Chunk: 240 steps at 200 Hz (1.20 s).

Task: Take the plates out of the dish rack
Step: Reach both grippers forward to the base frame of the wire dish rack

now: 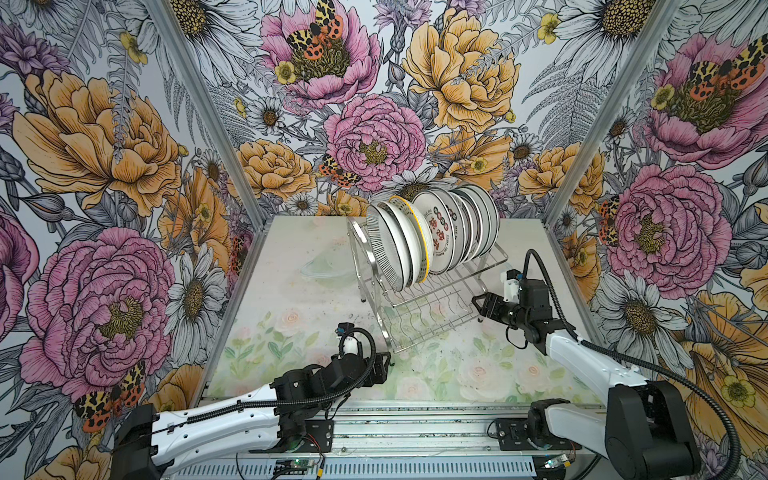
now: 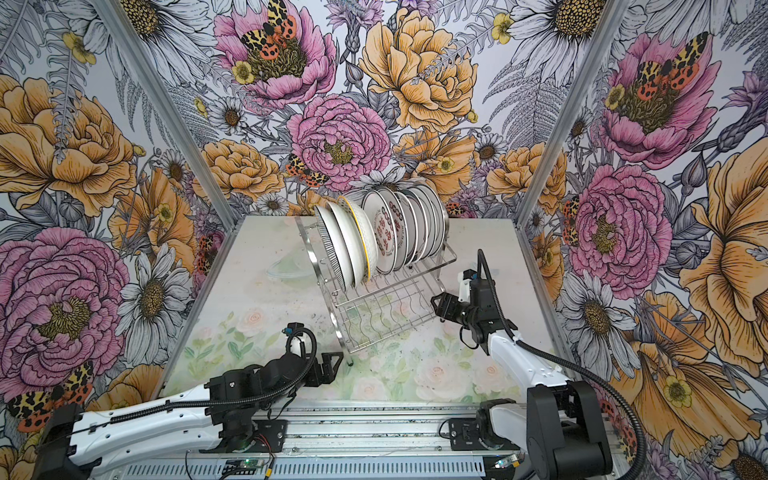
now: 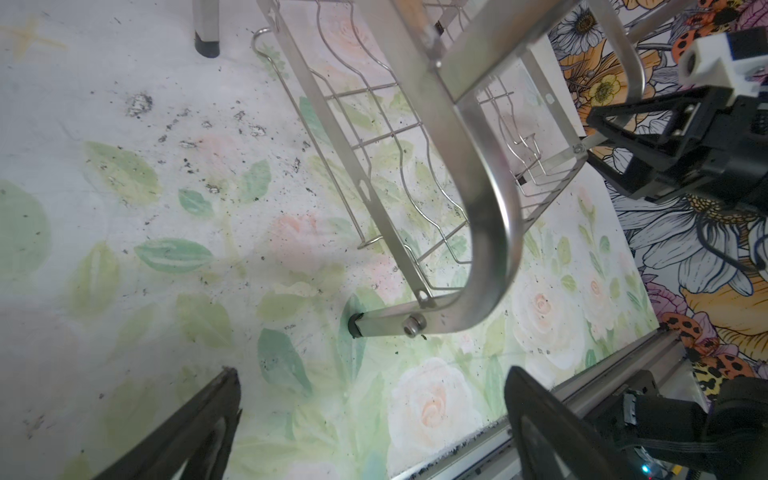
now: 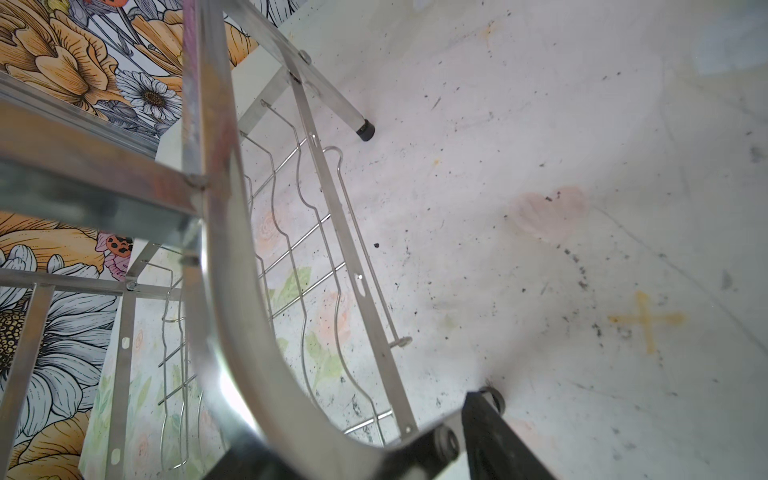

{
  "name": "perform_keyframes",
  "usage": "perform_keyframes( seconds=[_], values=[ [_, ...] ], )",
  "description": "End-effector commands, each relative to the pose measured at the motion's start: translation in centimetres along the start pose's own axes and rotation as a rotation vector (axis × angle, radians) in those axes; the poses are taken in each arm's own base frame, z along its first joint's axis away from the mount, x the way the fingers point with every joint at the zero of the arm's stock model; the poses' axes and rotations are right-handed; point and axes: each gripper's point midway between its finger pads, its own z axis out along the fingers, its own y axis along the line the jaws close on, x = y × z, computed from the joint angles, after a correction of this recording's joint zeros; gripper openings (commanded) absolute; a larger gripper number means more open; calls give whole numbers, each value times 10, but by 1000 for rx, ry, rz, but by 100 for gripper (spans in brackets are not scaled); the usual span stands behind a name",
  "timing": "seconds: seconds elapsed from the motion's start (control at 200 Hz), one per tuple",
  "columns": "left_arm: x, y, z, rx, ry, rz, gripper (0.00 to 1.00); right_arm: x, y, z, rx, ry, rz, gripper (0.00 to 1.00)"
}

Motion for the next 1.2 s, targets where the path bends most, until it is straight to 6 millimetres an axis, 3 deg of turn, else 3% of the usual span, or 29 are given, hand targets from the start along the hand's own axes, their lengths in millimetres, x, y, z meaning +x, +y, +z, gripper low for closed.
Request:
perform_keyframes(
  seconds=[0.0, 0.285, 0.675, 1.196],
  values=[
    [-13, -29, 0, 77, -57, 16, 99, -19, 10, 5, -21, -55, -22, 65],
    [-13, -35, 19, 20, -69, 52, 98, -19, 13, 20, -28, -45, -24, 60],
    [-31, -13, 23, -58, -76, 21, 96, -23, 15, 35, -35, -43, -19, 56],
    [-28, 12, 38, -159, -22, -11, 94, -20, 20, 45, -34, -31, -26, 50]
  ],
)
